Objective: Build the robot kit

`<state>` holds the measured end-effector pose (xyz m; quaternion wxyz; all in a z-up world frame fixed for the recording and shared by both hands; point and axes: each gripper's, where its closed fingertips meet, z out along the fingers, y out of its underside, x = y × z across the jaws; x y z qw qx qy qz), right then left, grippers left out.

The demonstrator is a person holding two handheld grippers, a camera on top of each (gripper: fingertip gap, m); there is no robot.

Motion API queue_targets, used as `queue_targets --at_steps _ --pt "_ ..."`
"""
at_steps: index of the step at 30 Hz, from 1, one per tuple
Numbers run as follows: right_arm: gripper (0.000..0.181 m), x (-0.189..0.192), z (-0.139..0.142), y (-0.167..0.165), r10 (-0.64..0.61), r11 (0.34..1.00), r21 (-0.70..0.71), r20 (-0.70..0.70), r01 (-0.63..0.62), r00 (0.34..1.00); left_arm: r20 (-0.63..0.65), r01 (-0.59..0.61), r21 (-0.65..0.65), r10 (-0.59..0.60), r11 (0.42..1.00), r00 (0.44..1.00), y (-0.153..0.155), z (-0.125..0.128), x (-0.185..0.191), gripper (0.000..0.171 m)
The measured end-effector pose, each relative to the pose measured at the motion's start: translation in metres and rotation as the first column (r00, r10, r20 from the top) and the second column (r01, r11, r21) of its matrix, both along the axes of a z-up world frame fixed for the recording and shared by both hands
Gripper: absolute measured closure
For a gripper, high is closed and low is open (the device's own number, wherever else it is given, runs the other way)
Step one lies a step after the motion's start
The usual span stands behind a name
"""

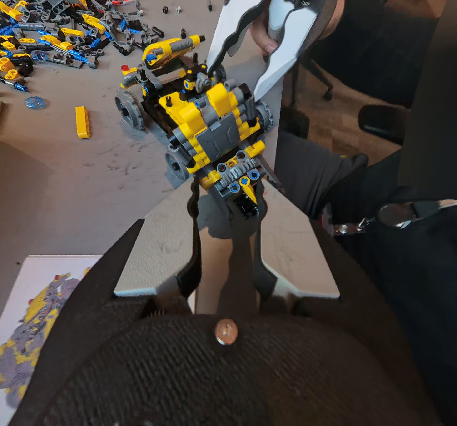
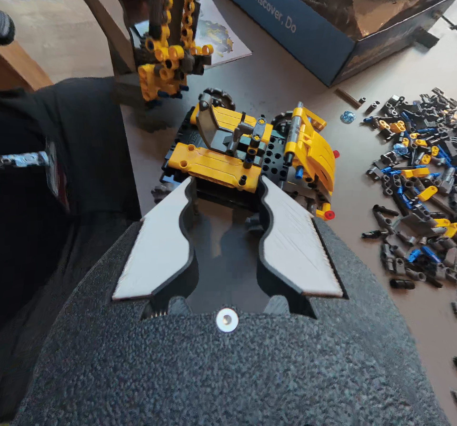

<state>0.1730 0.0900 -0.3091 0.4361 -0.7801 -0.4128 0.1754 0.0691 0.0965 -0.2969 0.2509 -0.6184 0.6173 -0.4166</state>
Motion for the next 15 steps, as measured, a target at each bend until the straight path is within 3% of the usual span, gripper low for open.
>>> queue_targets --at_steps 4,10,12,14,15 --pt "0.120 0.012 0.009 -0.004 -0.038 0.999 0.005 0.028 0.037 0.999 0.051 0.006 -0.013 -0.005 1.000 0.999 -0.018 0.009 0.010 0.128" --pt "0.118 -0.001 0.027 -0.034 -0.154 0.985 0.062 -0.142 0.164 0.978 -0.013 -0.104 0.009 0.104 0.995 0.995 -0.014 -0.003 0.013 0.128" --pt "0.126 -0.015 0.034 -0.047 -0.168 0.980 0.063 -0.232 0.187 0.958 0.002 -0.114 0.009 0.114 0.993 0.993 -0.019 0.000 0.015 0.128" --pt "0.152 -0.029 0.038 -0.055 -0.184 0.975 0.066 -0.300 0.213 0.936 0.014 -0.108 0.029 0.107 0.994 0.994 -0.026 0.002 0.021 0.128" --pt "0.155 -0.034 0.039 -0.056 -0.198 0.970 0.070 -0.317 0.231 0.927 0.007 -0.107 0.057 0.107 0.993 0.994 -0.027 0.001 0.024 0.128"
